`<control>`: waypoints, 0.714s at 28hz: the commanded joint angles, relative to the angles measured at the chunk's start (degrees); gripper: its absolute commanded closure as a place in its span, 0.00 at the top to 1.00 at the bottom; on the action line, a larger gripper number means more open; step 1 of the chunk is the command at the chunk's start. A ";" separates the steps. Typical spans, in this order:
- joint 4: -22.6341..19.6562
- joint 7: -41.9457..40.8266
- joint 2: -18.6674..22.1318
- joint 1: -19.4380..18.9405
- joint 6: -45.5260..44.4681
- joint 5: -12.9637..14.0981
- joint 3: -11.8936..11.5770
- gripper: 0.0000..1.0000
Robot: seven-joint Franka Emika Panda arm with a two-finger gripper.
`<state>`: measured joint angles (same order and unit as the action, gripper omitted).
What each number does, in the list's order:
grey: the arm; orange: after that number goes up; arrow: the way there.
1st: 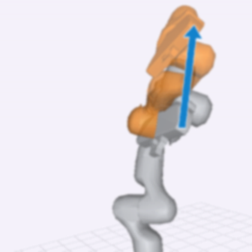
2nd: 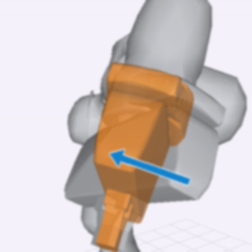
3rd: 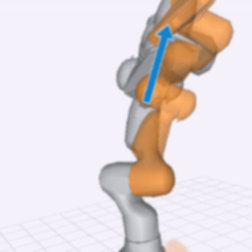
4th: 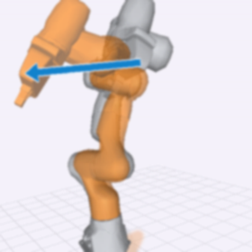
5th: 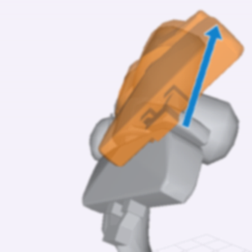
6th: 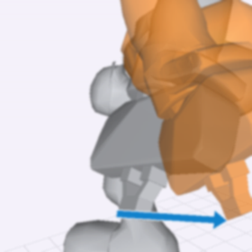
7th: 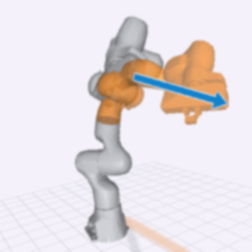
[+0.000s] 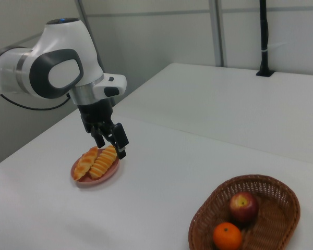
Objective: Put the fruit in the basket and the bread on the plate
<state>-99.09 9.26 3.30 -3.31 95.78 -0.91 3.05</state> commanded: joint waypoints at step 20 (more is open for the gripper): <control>1.27 -1.08 0.21 1.82 -0.51 -0.76 -0.15 1.00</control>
<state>-98.22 9.25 3.32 -1.63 95.78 -0.92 3.03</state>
